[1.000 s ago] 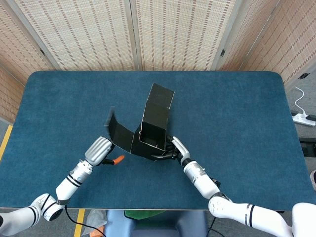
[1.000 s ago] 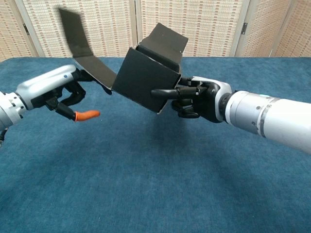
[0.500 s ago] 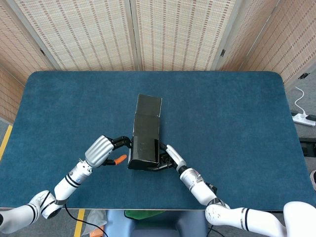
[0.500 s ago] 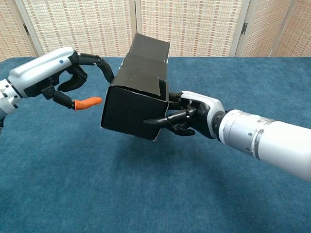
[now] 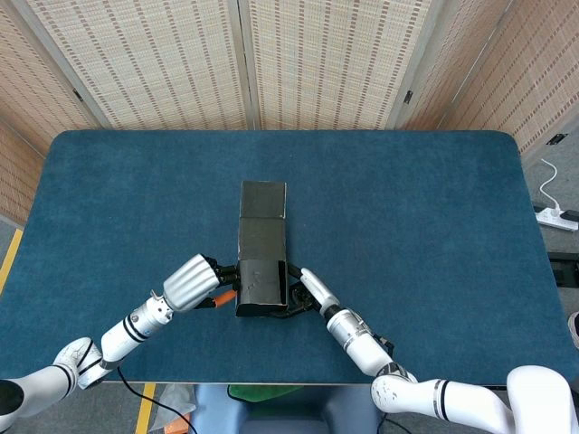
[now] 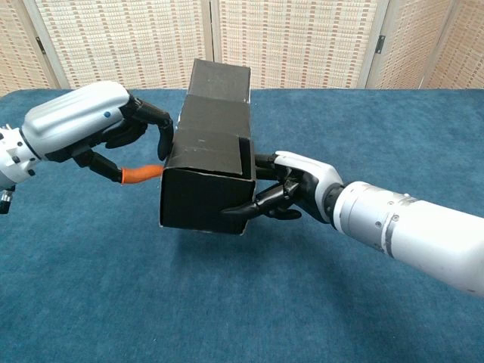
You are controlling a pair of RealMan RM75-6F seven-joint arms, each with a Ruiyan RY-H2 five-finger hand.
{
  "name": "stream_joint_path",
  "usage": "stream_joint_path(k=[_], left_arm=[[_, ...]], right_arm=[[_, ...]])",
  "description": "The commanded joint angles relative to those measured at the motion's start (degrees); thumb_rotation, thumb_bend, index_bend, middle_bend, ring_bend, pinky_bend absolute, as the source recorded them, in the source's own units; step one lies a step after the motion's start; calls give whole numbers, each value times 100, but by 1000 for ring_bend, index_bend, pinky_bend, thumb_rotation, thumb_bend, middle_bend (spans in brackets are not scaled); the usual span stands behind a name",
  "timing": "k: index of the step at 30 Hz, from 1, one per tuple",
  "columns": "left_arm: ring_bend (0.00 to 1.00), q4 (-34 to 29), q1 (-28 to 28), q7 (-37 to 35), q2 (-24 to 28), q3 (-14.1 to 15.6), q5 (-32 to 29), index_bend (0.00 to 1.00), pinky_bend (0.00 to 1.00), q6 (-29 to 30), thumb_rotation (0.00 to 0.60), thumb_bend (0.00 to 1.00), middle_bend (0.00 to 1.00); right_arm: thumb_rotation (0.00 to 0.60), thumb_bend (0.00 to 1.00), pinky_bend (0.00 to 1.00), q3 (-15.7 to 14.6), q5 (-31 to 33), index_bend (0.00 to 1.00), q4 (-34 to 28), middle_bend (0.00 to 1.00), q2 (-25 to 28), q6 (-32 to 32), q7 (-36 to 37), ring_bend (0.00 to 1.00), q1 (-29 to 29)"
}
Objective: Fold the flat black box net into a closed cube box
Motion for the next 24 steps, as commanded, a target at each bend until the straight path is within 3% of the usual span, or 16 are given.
stream_joint_path(k=[1, 14, 24], left_arm=[[859, 267, 36, -25, -219, -6, -96, 356, 895, 113, 600, 347, 366], [854, 1088, 229, -327, -680, 45, -318, 340, 891, 494, 600, 344, 348], [854, 1807, 95, -122, -865, 369, 50, 398, 884, 853, 600, 344, 375]], right_arm=[[600, 336, 1000, -15, 33, 576, 66, 627, -40, -45, 3, 783, 31], [600, 326, 1000, -5, 123, 576, 296, 624, -160, -196, 58, 782, 128], [600, 320, 1000, -30, 152, 576, 382, 623, -228, -142, -41, 782, 151]])
